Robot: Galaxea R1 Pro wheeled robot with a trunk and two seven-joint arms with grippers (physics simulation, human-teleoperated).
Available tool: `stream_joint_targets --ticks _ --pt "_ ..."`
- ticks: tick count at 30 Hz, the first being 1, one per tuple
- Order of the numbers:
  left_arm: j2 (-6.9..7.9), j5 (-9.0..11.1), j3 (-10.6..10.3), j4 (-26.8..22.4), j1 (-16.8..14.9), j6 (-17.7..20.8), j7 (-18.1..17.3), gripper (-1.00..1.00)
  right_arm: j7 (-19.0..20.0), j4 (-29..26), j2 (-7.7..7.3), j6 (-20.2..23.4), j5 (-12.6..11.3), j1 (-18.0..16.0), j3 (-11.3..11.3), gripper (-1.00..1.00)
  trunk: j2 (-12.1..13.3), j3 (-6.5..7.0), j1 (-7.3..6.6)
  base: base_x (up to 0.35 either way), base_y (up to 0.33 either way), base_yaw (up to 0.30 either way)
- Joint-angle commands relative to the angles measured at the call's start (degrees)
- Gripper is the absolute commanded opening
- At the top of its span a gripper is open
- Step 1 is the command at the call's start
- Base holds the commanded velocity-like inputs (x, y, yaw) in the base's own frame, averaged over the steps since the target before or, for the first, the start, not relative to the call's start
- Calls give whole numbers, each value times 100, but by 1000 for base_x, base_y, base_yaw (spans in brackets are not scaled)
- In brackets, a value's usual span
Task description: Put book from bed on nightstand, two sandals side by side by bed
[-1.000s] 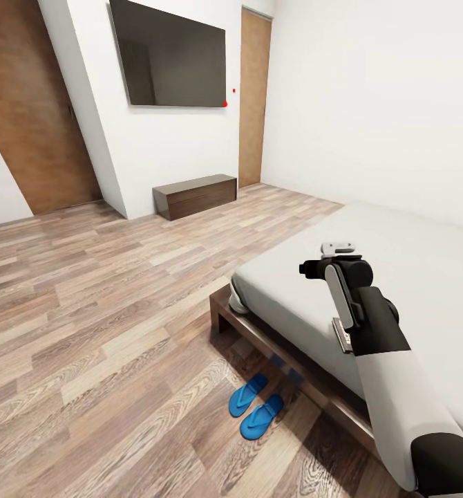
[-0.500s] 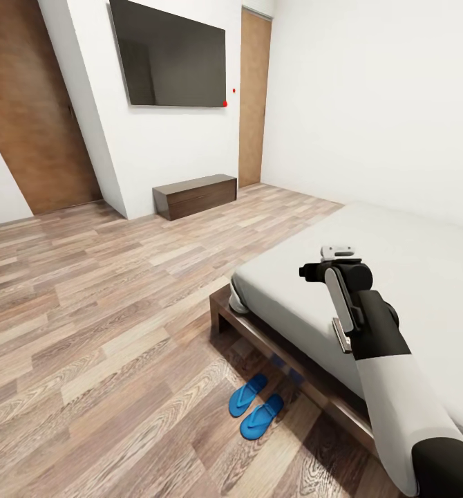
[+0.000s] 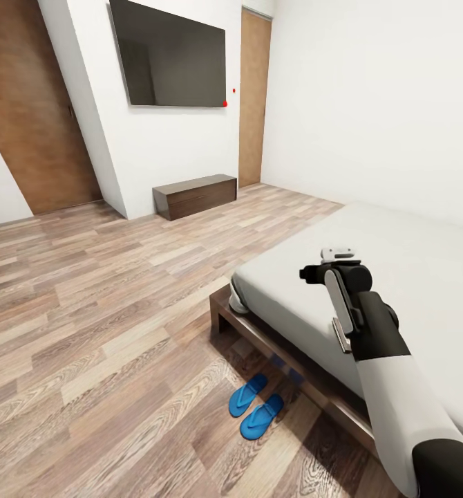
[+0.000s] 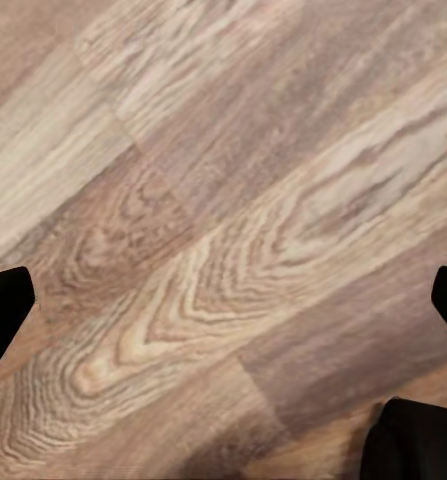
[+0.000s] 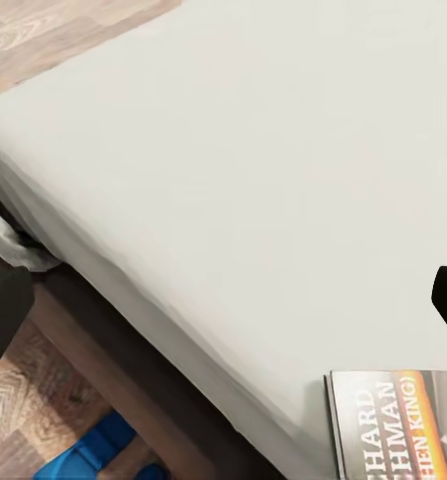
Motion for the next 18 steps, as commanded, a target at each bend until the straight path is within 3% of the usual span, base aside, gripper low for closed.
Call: stream_joint_targets --ticks 1,3,5,9,18 --pt "21 59 -24 -231 -2 267 26 100 -62 -2 -8 18 -55 5 14 100 -2 -5 -1 0 0 0" --pt "57 56 -16 -888 -9 937 31 100 -111 5 -12 18 36 46 15 100 -2 -5 -1 0 0 0" --pt "70 52 -13 -1345 -11 1348 34 100 -202 8 -13 18 181 75 17 100 -2 -5 -1 0 0 0" --pt "80 44 -8 -2428 -12 2204 46 100 -460 13 -9 18 665 176 19 100 -2 -5 -1 0 0 0" --pt "70 43 -7 -3926 -16 3252 60 100 -617 -34 -13 -73 1243 646 138 100 -323 -149 175 0 0 0"
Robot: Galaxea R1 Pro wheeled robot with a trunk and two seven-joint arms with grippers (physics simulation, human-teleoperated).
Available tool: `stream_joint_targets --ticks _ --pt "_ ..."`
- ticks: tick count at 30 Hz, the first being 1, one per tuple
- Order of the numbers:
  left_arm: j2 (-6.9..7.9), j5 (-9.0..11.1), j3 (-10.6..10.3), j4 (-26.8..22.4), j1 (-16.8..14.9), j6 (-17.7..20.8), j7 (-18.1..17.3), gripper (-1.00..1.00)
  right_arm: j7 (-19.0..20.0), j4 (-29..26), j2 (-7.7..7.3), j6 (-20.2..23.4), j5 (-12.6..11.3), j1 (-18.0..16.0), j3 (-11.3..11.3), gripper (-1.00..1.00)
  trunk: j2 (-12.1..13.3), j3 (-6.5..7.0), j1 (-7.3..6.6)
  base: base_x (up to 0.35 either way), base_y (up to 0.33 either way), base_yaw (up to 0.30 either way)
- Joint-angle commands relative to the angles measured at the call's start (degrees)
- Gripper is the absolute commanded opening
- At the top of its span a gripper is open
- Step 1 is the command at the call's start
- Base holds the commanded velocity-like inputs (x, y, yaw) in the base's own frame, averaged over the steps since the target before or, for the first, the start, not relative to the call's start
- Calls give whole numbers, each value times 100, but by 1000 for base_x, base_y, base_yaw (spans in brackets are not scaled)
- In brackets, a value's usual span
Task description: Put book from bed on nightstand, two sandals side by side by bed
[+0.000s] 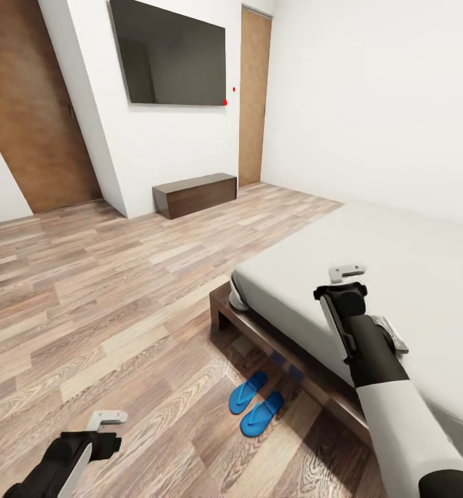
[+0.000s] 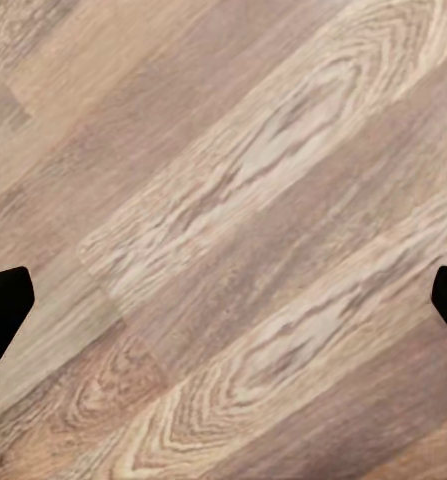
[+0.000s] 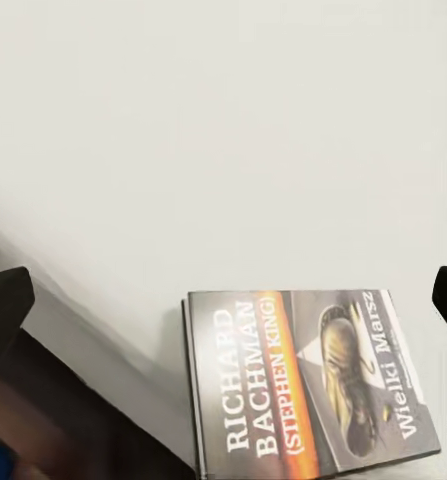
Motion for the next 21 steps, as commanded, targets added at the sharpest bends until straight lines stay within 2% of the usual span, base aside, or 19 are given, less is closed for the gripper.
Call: stream_joint_targets --ticks 1,3,4,5,7,8,10,14,16,17,21 --pt "0 59 -21 -166 -2 107 55 100 2 1 -6 1 130 69 70 100 -2 -5 -1 0 0 0" --pt "-10 56 -21 -449 -2 271 58 100 -15 13 -5 -93 318 210 192 100 -2 -5 -1 0 0 0" --pt "-16 58 -21 -714 -2 456 60 100 -34 31 -6 -195 550 350 305 100 -2 -5 -1 0 0 0" --pt "-18 58 -21 -844 -4 554 61 100 -41 48 -4 -250 678 417 352 100 -2 -5 -1 0 0 0" --pt "-23 56 -22 -1113 -7 756 64 100 -51 98 -2 -369 936 547 420 100 -2 -5 -1 0 0 0" --pt "-26 54 -17 -1388 -8 946 65 100 -45 154 -1 -496 1181 661 463 100 -2 -5 -1 0 0 0" --pt "-35 50 1 -1793 -23 1184 69 100 -43 232 0 -690 1497 810 513 100 -42 -23 21 0 0 0" --pt "-57 39 19 -2177 -149 1403 67 100 -115 298 28 -875 1906 1105 662 100 -203 -95 109 0 0 0" --pt "-61 36 23 -2247 -191 1455 68 100 -196 320 37 -901 2087 1200 765 100 -283 -131 153 0 0 0" --pt "-61 34 29 -2334 -276 1544 65 100 -566 405 54 -904 2411 1364 937 100 -323 -149 175 0 0 0" --pt "-67 41 40 -2349 -439 1577 66 100 -925 745 65 -926 2521 1484 1008 100 -484 -221 263 0 0 0"
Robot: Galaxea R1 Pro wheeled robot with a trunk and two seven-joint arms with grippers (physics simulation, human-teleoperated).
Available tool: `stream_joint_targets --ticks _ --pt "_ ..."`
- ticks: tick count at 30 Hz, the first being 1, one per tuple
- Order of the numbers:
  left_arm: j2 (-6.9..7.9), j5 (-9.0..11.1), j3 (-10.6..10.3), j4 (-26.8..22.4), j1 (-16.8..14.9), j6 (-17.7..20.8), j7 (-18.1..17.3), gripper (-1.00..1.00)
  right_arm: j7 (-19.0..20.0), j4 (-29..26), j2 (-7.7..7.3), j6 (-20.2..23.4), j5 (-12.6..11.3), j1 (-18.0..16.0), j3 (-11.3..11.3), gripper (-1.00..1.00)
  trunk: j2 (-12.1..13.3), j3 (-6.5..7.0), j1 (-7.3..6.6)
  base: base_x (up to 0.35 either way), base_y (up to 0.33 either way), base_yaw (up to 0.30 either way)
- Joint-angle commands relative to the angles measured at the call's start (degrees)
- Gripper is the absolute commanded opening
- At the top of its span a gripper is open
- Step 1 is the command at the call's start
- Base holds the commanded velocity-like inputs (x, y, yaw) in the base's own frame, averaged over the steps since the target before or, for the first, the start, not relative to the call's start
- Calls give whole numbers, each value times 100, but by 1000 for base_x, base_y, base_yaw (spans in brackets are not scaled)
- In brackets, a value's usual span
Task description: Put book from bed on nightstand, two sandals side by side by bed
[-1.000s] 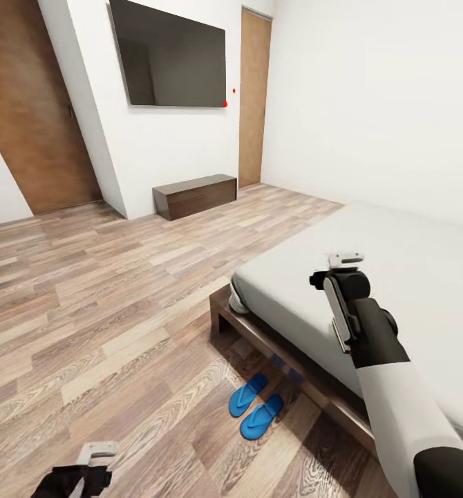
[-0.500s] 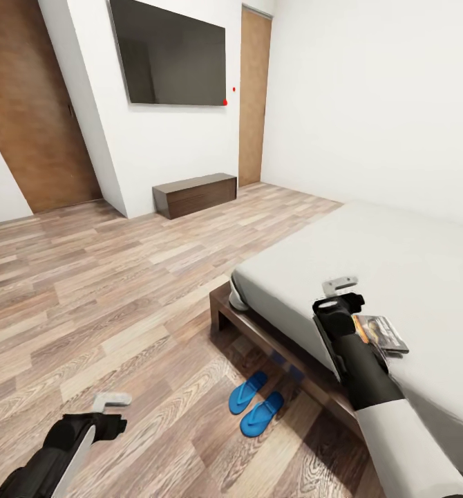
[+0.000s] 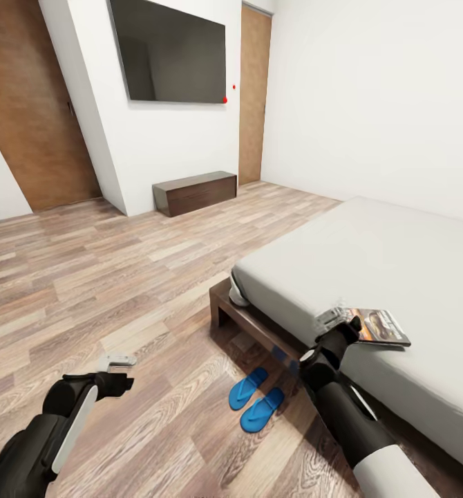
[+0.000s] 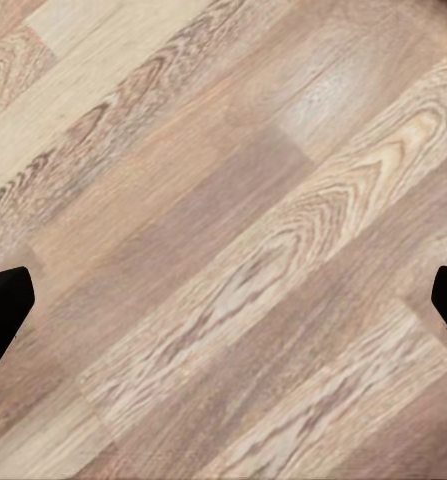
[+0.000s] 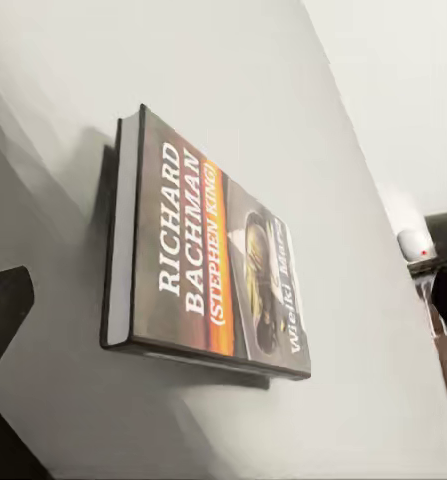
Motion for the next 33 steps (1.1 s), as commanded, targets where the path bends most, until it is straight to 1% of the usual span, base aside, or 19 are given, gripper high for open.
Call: stream_joint_targets --ticks 1,3,5,8,10,13,15,18,25,33 --pt "3 62 -1 -8 -53 29 58 100 -136 243 28 24 28 19 25 100 -44 -23 21 0 0 0" --pt "-1 68 7 -11 -77 31 59 100 -268 447 70 21 37 31 30 100 -124 -59 65 0 0 0" --pt "-4 71 13 -28 -97 35 61 100 -652 783 106 19 29 38 16 100 -204 -95 109 0 0 0" --pt "-7 80 14 -22 -102 33 61 100 -848 970 115 12 10 40 10 100 -325 -149 175 0 0 0" --pt "-15 82 14 -20 -100 31 61 100 -879 1023 116 11 1 39 10 100 -405 -185 219 0 0 0" --pt "-80 84 15 -23 -103 28 61 100 -915 1129 119 5 -16 40 10 100 -525 -239 285 0 0 0" --pt "-165 70 10 -25 -104 28 61 100 -925 1153 119 7 -21 42 10 100 -525 -239 285 0 0 0" --pt "-253 54 7 -29 -104 28 61 100 -939 1164 115 8 -29 42 10 100 -525 -239 285 0 0 0" --pt "-299 32 -1 -28 -103 28 62 100 -940 1171 111 5 -31 41 5 100 -525 -239 285 13 -16 0" --pt "-304 25 -11 -28 -102 28 66 100 -940 1183 118 8 -19 41 9 100 -525 -239 285 118 -155 0"
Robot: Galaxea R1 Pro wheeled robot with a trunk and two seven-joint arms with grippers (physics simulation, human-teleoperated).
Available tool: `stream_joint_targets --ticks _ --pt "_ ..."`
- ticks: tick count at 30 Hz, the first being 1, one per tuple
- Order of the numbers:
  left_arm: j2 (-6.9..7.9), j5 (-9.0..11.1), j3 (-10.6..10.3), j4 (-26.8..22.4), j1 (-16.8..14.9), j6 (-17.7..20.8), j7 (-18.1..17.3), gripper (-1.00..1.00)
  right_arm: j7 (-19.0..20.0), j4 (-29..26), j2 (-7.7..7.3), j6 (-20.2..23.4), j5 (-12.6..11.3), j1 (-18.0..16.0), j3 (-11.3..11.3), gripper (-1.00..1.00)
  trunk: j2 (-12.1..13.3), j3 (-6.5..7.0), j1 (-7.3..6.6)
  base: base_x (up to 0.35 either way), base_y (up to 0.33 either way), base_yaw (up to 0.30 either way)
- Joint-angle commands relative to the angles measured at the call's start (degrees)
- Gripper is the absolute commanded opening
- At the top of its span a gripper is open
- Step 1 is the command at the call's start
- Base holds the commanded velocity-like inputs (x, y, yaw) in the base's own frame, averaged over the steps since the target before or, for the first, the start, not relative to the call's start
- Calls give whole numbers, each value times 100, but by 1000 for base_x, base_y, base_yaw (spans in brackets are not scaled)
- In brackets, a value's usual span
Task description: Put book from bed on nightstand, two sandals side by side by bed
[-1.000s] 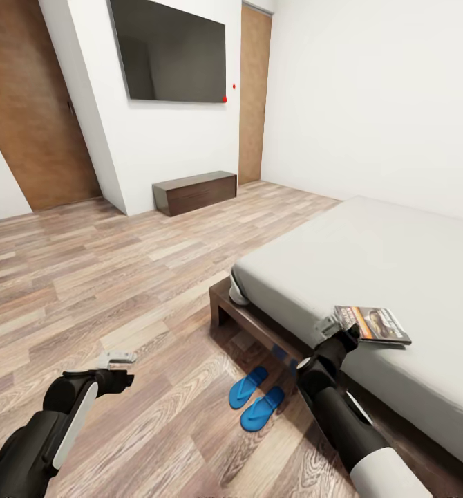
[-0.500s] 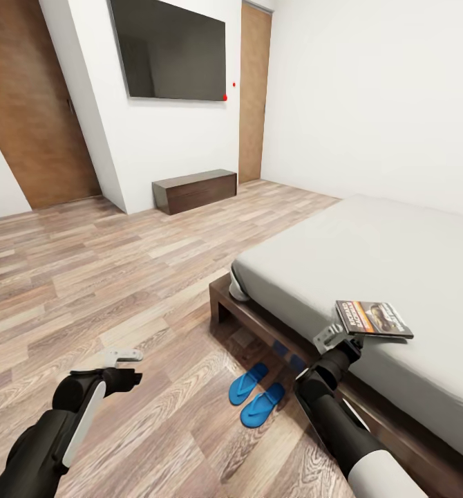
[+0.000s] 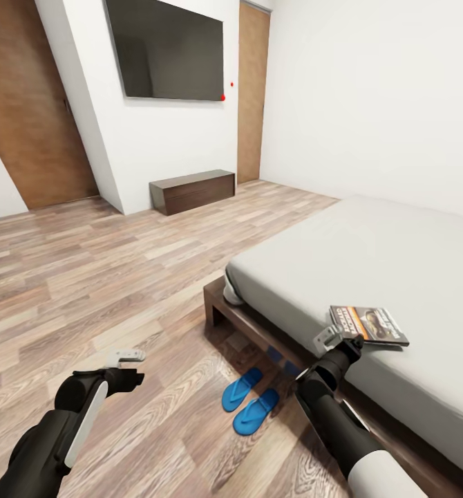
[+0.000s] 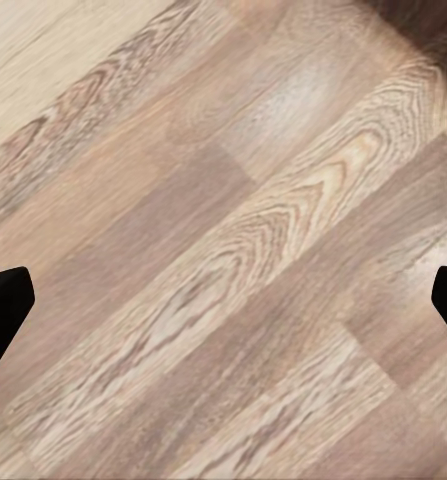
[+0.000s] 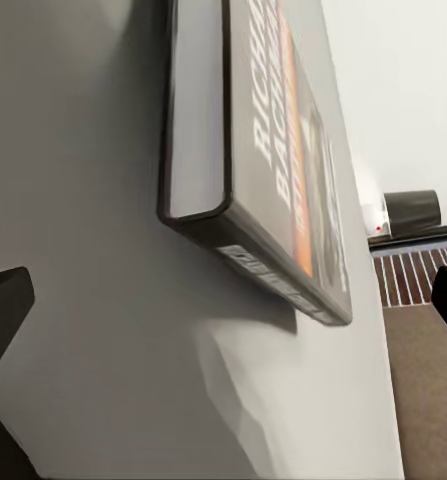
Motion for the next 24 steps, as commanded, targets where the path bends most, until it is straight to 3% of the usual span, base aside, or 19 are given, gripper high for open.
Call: stream_joint_targets --ticks 1,19,24 --pt "5 58 -10 -7 -3 22 56 100 -17 2 -1 26 -1 -3 9 100 -2 -5 0 63 -76 0" --pt "1 66 -4 -19 -3 22 219 100 -17 1 0 19 -12 -3 10 100 -2 -5 0 14 -10 0" --pt "-3 66 -10 -21 -4 22 220 100 -7 0 0 18 -15 -3 10 100 198 85 -110 3 0 0"
